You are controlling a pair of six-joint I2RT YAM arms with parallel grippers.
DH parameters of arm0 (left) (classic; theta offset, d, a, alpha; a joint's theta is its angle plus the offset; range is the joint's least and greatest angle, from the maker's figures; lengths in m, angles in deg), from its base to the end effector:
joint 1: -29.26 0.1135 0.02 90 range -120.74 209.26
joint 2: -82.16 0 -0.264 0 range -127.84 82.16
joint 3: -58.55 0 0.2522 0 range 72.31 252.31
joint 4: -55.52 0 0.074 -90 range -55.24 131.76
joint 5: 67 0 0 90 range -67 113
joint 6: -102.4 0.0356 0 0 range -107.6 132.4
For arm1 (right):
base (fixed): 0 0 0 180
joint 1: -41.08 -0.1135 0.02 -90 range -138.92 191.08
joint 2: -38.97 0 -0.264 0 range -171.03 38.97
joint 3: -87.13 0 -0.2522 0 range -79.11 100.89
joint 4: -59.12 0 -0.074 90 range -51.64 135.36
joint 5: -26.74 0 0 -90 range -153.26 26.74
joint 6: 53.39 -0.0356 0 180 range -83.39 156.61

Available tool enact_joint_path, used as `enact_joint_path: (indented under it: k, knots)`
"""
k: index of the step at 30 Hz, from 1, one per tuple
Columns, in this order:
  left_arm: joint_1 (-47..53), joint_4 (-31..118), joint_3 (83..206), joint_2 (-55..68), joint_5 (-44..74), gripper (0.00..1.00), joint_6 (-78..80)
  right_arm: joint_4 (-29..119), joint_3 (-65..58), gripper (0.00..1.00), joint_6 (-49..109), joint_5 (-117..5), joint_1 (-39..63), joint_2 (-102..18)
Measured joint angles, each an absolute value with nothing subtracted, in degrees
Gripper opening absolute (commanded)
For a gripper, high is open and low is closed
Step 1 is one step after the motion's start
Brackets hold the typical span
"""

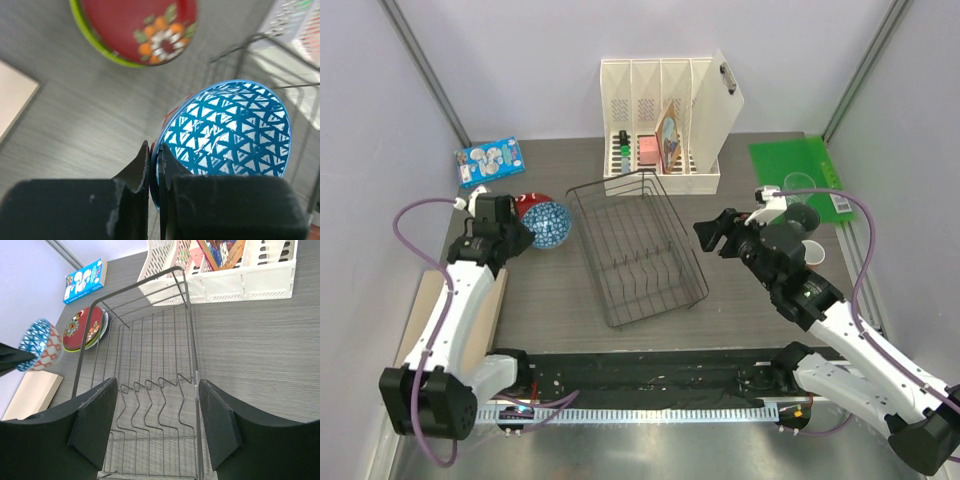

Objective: Unload the mixed dishes from the dish rack
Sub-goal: Place the bowl at the center of the board.

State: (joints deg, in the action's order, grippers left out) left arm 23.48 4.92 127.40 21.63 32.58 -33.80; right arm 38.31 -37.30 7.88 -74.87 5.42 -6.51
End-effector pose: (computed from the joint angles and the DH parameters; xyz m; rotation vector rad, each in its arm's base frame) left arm 0.2199 -0.0163 0.3064 -0.8784 2.1382 -0.2737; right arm 0.1587 0.1050 0.3257 0.0423 1.7977 0.6368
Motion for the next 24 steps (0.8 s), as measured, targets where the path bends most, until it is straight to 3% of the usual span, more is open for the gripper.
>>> enact_joint_path:
  k: [6, 20, 24]
  knots:
    - [27.48, 4.61, 122.79, 17.04, 28.3, 0.0, -35.94, 40.06, -40.8, 0.71, 7.73, -73.61, 5.42, -6.42]
    - [27.68, 13.72, 110.31, 13.21, 32.01, 0.0, -38.17, 44.95, -45.26, 0.71, 6.29, -71.77, 5.42, -6.44]
    - [27.68, 15.04, 109.67, 11.86, 32.54, 0.32, -38.78, 45.56, -45.33, 0.71, 6.02, -71.35, 5.42, -6.44]
